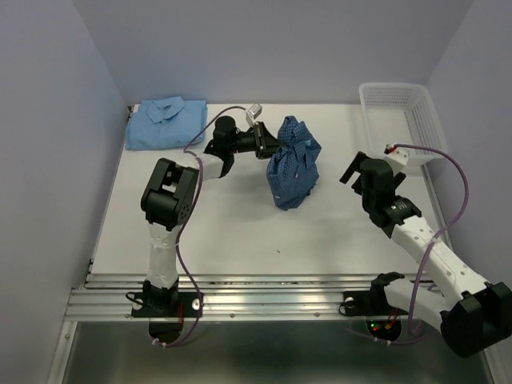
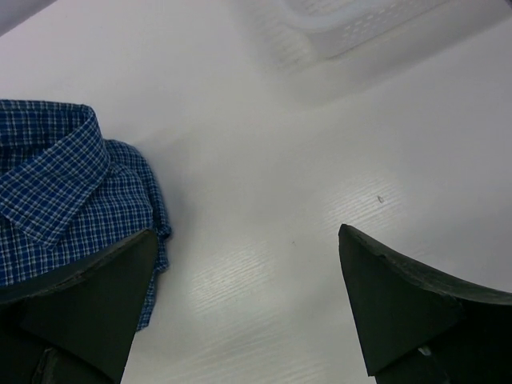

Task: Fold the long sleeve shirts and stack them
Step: Fold the shirt

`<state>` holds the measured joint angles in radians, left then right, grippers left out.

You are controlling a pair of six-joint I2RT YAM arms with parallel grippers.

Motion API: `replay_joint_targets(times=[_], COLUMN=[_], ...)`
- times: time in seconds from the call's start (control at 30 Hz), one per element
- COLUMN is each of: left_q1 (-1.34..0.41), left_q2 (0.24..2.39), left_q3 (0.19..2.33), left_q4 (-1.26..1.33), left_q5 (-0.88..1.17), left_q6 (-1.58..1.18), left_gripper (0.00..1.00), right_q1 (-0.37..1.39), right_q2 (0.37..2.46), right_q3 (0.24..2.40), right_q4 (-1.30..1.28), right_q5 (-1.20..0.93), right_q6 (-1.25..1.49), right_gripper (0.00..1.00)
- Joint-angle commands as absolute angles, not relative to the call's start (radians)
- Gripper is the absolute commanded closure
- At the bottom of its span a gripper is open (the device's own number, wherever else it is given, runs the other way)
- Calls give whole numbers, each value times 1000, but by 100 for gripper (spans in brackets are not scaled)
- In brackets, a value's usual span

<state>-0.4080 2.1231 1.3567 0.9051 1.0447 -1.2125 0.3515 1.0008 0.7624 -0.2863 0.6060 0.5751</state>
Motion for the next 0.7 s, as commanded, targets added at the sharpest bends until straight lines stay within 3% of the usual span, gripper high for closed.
replay_joint_targets(times=[0.0,0.1,0.2,0.5,0.67], left_q1=[-445,-454,-456,-459,-460], left_q2=[1936,1896,1867,1749,1772], left_q3=[1440,1514,1601,1637,1576], left_q4=[965,854,789,641,638], left_q5=[1085,1051,1029,970,956], left_q6=[-1207,-1172,-1137,-1019,-1048], left_gripper=[100,100,100,100,100], right_q1=[347,347,347,337,337], right_q2=[997,974,924,957,934], right_q3=[792,729,616,595,607], right_q4=[-239,-107,86,184,128], right_q5=[522,161,8,-31,87], right_q6=[525,399,443,529,575], right_gripper=[0,0,0,0,0])
